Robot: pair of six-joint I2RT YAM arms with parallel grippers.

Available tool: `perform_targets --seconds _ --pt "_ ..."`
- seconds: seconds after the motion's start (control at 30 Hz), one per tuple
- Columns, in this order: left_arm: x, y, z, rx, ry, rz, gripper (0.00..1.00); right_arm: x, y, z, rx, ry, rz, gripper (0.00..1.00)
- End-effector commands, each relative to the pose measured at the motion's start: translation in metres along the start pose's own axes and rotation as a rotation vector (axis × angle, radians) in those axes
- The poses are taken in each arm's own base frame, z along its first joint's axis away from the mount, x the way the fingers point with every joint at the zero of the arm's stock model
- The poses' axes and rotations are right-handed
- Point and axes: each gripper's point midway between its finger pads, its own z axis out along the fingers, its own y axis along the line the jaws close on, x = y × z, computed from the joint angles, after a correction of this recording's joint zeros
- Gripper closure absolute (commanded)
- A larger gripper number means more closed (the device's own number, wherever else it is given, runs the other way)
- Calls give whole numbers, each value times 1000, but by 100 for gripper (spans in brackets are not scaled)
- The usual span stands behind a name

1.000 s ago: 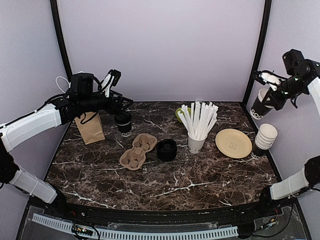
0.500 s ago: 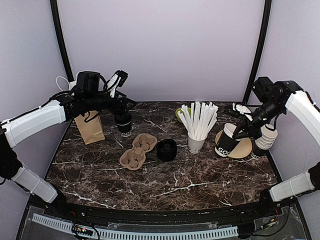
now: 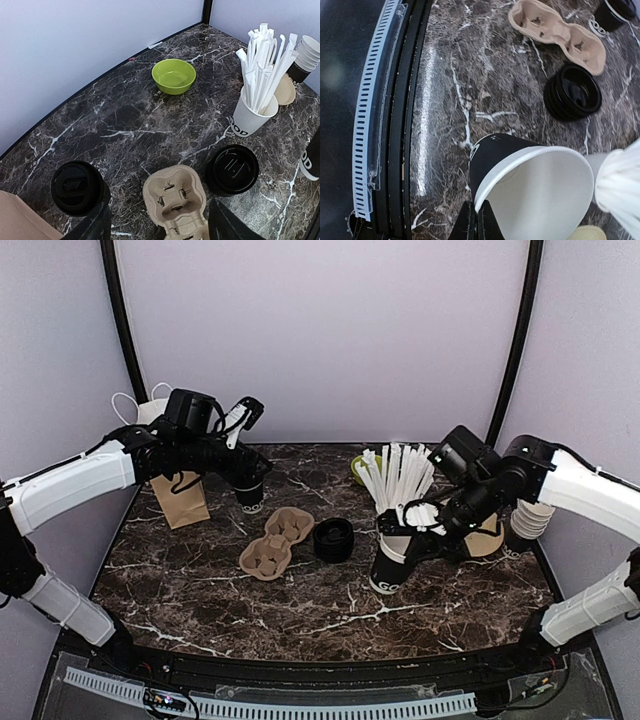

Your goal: Pack the takeout coffee

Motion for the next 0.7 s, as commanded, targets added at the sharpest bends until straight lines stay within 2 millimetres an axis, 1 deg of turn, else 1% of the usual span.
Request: perform_targets --seconds 0.0,0.07,0.13,0.23,0.43,0.6,0.67 --pt "4 8 -13 -54 18 -29 31 -35 -1 38 49 28 -106 100" --pt "3 11 -15 -71 15 -34 31 -37 1 58 73 82 -148 100" --pt "2 12 -18 -80 1 -41 31 -37 2 73 96 134 -182 100" --pt "2 11 -19 -75 -16 -51 31 -38 4 88 118 181 -219 100" --pt "6 9 -21 -68 -26 -52 31 -46 7 94 116 185 -229 100" --pt "14 5 -16 -48 -10 -49 31 -44 11 104 84 195 -220 100" --pt "16 5 -15 -44 -5 -45 31 -43 13 106 67 200 -215 95"
